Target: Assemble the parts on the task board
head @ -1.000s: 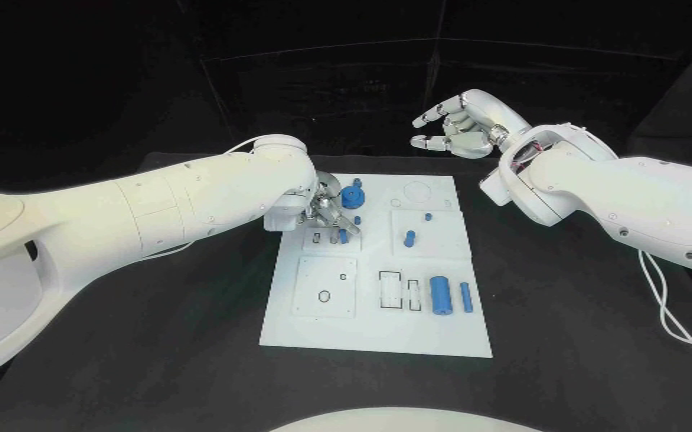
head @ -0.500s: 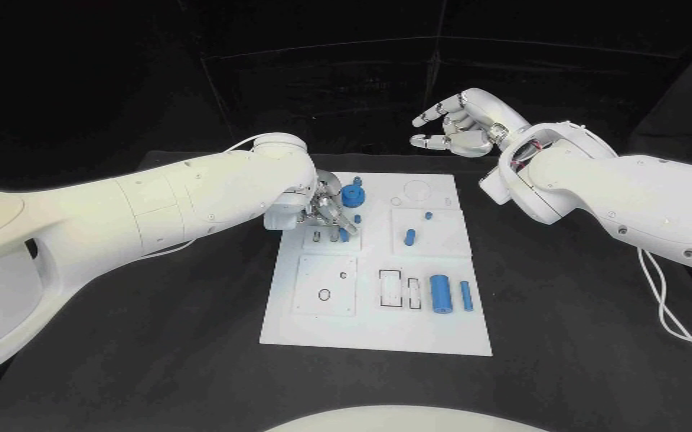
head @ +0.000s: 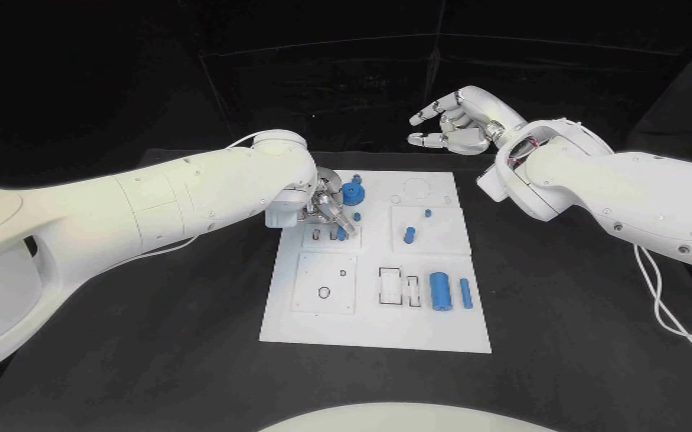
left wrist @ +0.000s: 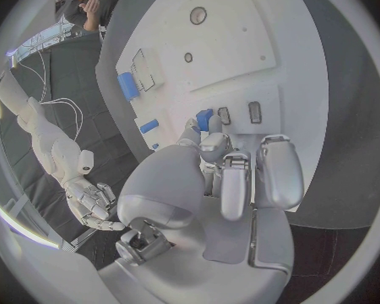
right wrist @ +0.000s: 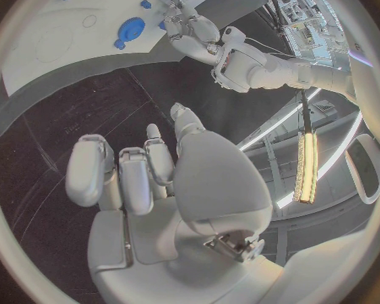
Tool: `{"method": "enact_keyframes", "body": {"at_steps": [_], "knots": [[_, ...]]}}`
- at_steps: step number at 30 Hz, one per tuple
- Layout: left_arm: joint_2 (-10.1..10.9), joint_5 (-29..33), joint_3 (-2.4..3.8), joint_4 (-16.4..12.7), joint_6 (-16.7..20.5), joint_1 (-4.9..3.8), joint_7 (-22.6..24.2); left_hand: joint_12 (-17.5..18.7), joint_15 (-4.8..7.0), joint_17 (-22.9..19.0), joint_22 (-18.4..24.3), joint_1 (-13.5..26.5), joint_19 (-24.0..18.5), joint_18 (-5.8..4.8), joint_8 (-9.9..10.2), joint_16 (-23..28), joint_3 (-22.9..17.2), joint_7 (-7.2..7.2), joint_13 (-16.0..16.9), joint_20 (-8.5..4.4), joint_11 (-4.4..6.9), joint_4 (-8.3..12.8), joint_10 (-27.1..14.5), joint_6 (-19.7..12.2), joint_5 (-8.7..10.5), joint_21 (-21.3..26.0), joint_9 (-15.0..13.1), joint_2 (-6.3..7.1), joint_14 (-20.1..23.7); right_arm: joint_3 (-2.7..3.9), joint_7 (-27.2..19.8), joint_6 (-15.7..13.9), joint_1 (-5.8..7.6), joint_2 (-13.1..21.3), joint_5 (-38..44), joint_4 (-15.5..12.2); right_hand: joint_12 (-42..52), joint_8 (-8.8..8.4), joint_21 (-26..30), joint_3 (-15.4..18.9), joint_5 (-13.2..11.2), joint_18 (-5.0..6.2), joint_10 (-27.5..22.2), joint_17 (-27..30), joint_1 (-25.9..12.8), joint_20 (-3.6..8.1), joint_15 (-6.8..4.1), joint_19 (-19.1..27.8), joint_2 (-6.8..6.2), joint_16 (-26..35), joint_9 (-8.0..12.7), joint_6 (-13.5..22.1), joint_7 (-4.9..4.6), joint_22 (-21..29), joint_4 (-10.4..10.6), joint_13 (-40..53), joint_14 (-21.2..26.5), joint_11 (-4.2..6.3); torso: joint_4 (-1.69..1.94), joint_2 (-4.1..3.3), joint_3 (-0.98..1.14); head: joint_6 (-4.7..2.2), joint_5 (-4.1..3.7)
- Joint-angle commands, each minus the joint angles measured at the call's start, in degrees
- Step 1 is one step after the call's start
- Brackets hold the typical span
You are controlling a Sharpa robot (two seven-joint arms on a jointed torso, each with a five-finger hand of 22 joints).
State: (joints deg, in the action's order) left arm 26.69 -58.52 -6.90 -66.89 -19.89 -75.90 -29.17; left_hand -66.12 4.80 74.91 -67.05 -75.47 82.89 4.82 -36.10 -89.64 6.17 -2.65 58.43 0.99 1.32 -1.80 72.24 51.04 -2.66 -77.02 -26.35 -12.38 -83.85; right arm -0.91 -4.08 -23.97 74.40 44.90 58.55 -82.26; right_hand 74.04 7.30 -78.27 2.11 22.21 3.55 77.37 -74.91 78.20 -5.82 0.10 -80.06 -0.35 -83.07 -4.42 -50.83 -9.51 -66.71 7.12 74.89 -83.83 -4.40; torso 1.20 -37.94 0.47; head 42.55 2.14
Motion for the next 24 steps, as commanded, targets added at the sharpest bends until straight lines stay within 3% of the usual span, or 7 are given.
{"method": "enact_keyframes", "body": {"at_steps": [1, 7, 10, 12, 15, 17, 24], "knots": [[0.1, 1.4, -0.08, -0.2, 0.1, 0.11, -0.2, 0.4, 0.28, 15.1, 0.1, -0.9, -0.3, -0.38, 0.4, -0.4, -2.0, -0.04, -0.3, 0.07, 0.16, 1.0, -0.4, -0.6, -0.64, -0.1, 0.0, -0.09, -6.2, 0.05, -0.1, 0.6, 0.14, -0.1, 0.3, 0.1, 0.1, 0.33, 0.2, 0.3, 0.4, 1.01, 0.1, -3.0, 0.3, 0.11, -0.37, 0.2, 0.15, 0.2, 0.1, 0.1, 0.04, 0.0, 0.1, 0.1, -3.4, 0.07, 0.15, -0.01, 0.01, 0.01, 0.0], [0.6, 2.2, -0.08, -0.7, 1.1, 0.15, -0.1, 1.3, 0.23, 15.1, 0.0, -1.2, -0.4, -0.36, 0.9, -0.4, -7.0, -0.16, -1.1, 0.13, 0.07, 3.9, -1.0, -1.1, -1.13, -0.1, 0.3, 0.9, -6.2, 0.05, -0.2, 0.6, 0.14, -0.2, 0.3, 0.3, 0.1, 0.33, 0.2, 0.3, 0.4, 1.01, 0.1, -3.0, 0.3, 0.11, -0.37, 0.2, 0.15, 0.2, 0.1, 0.1, 0.04, 0.0, 0.1, 0.1, -3.4, 0.07, 0.07, 0.02, 0.0, -0.01, 0.13], [1.0, 2.8, -0.08, -1.1, 2.3, 0.17, 0.1, 2.0, 0.11, 15.1, 0.1, -1.3, -0.4, -0.33, 1.2, -0.4, -11.5, -0.54, -1.6, 0.18, -0.19, 6.4, -1.3, -1.6, -3.99, 0.0, 0.4, 1.86, -6.2, 0.05, -0.2, 0.6, 0.14, -0.2, 0.3, 0.4, 0.1, 0.33, 0.2, 0.3, 0.4, 1.01, 0.1, -3.0, 0.3, 0.11, -0.37, 0.2, 0.15, 0.2, 0.1, 0.1, 0.04, 0.0, 0.1, 0.1, -3.4, 0.07, 0.03, 0.02, 0.01, 0.04, 0.22], [1.5, 3.2, -0.07, -1.6, 3.3, 0.17, 0.3, 2.4, -0.46, 15.1, 0.1, 2.1, -0.5, -0.21, 0.9, -0.4, -19.4, -0.99, -2.1, 0.35, -0.26, 8.6, -1.1, -1.7, -5.1, 0.1, 0.2, 4.31, -6.2, 0.05, -0.2, 0.6, 0.14, -0.2, 0.3, 0.5, 0.1, 0.33, 0.2, 0.3, 0.4, 1.01, 0.1, -3.0, 0.3, 0.11, -0.37, 0.2, 0.15, 0.2, 0.1, 0.1, 0.04, 0.0, 0.1, 0.1, -3.4, 0.07, 0.09, -0.01, 0.01, 0.04, 0.18], [2.3, 4.1, -0.07, -2.4, 5.1, 0.18, 0.5, 2.4, -0.45, 15.1, 0.0, 5.1, -0.4, -0.26, 0.4, -0.4, -25.6, -0.94, -2.2, 0.57, -0.43, 9.7, -0.9, -1.7, -5.42, 0.1, -0.2, 6.36, -6.2, 0.05, -0.2, 0.6, 0.14, -0.2, 0.3, 0.6, 0.1, 0.34, 0.2, 0.3, 0.5, 1.02, 0.1, -2.9, 0.3, 0.12, -0.37, 0.2, 0.18, 0.2, 0.1, 0.1, 0.04, 0.0, 0.1, 0.1, -3.4, 0.07, 0.13, 0.03, 0.03, 0.07, 0.24], [2.9, 4.5, -0.06, -3.1, 6.5, 0.18, 0.7, 2.2, -0.67, 15.1, -0.2, 8.4, -0.4, -0.22, -0.5, -0.4, -32.2, -1.03, -2.2, 0.51, -0.43, 10.3, -0.4, -1.6, -6.06, 0.0, -0.8, 8.46, -6.2, 0.05, -0.1, 0.6, 0.14, -0.1, 0.3, 0.6, 0.1, 0.34, 0.2, 0.3, 0.5, 1.02, 0.1, -2.9, 0.3, 0.12, -0.37, 0.2, 0.18, 0.2, 0.1, 0.1, 0.04, 0.0, 0.1, 0.1, -3.4, 0.07, 0.15, 0.03, 0.06, 0.13, 0.34], [5.3, 5.1, -0.07, -6.2, 11.8, 0.2, 1.0, 1.6, -0.23, 15.1, -0.5, 12.5, -0.3, -0.35, -2.6, -0.4, -41.9, -0.86, -2.0, 0.62, -0.39, 10.8, 0.4, -1.9, -7.14, 0.0, -2.3, 12.17, -6.2, 0.05, -0.1, 0.6, 0.14, 0.1, 0.3, 0.8, 0.0, 0.35, 0.2, 0.3, 0.5, 1.03, 0.0, -2.9, 0.3, 0.12, -0.37, 0.2, 0.18, 0.3, 0.1, 0.1, 0.04, 0.1, 0.1, 0.0, -3.4, 0.07, 0.11, 0.0, 0.06, 0.11, 0.63]]}}
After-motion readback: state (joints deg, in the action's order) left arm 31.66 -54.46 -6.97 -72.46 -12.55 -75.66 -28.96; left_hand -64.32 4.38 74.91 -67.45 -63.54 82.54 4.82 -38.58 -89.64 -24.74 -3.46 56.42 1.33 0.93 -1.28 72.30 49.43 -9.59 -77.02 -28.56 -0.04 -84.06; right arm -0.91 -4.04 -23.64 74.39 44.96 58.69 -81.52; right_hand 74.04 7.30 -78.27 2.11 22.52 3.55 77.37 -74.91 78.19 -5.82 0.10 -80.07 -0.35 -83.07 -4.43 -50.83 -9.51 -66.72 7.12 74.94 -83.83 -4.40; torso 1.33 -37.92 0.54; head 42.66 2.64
